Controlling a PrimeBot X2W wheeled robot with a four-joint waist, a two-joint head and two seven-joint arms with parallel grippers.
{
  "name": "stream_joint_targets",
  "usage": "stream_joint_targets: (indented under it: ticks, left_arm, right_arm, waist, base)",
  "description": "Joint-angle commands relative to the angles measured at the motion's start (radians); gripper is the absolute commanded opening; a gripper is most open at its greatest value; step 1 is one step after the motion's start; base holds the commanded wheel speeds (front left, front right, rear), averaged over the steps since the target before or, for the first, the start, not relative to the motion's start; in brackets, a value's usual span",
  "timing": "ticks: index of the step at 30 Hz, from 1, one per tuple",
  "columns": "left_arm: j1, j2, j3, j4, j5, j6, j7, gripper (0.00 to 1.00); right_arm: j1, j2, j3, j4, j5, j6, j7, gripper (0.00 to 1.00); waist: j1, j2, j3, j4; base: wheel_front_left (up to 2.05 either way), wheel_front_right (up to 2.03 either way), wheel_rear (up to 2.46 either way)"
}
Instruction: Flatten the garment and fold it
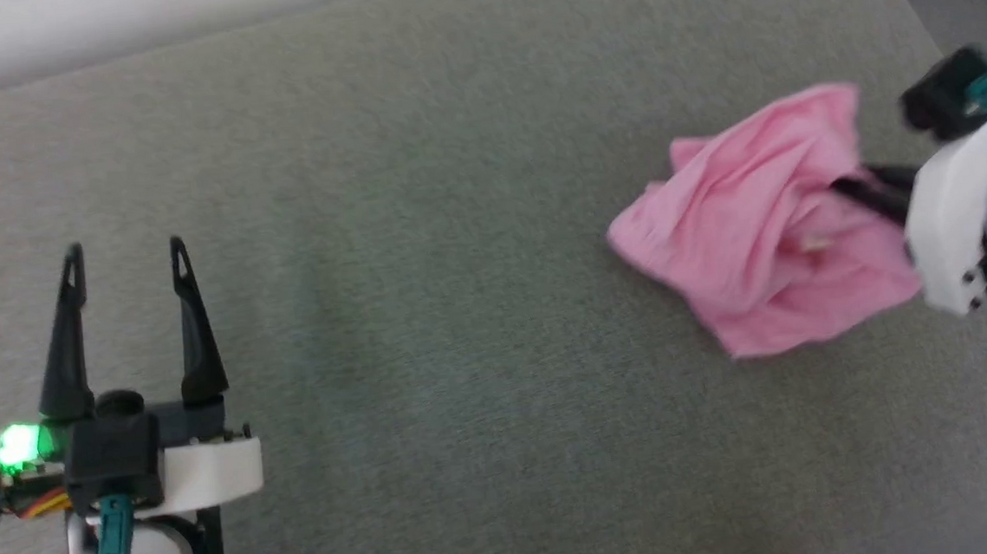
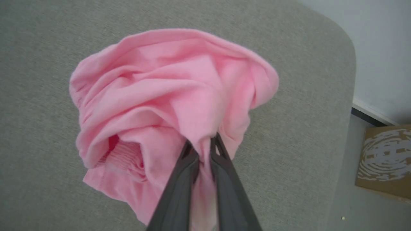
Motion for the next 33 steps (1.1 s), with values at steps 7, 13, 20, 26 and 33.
stream_joint_targets:
  ticks: [7, 13, 20, 26, 33]
  left_arm:
    - [-0.090, 0.050, -0.027, -0.036, 0.026, -0.004, -0.005, 1.00]
    - [-0.138, 0.068, -0.045, -0.075, 0.029, 0.011, -0.005, 1.00]
    - [-0.151, 0.076, -0.070, -0.091, 0.023, 0.035, -0.005, 1.00]
    - [-0.128, 0.065, -0.090, -0.073, 0.003, 0.062, -0.005, 1.00]
    - [-0.059, 0.047, -0.091, -0.055, -0.026, 0.089, -0.005, 1.00]
  right_arm:
    - [-0.109, -0.002, -0.073, 0.284, -0.071, -0.001, -0.092, 0.00]
    - [-0.170, 0.019, -0.131, 0.495, -0.116, -0.001, -0.152, 0.00]
    - [-0.187, 0.077, -0.147, 0.634, -0.128, -0.001, -0.170, 0.15]
    - [-0.193, 0.057, -0.140, 0.690, -0.171, -0.001, -0.234, 1.00]
    - [-0.224, 0.026, -0.211, 0.661, -0.223, -0.001, -0.446, 1.00]
  waist:
    - [-0.0001, 0.0000, 0.235, -0.102]
    - [-0.0001, 0.0000, 0.295, -0.070]
    - [-0.0001, 0.0000, 0.287, -0.048]
    - [-0.0001, 0.0000, 0.172, -0.025]
    - [-0.0001, 0.0000, 0.034, 0.005]
  base:
    - [0.00, 0.00, 0.00]
    - [0.00, 0.00, 0.00]
    - [0.00, 0.00, 0.00]
    - [0.00, 0.00, 0.00]
    - [0.00, 0.00, 0.00]
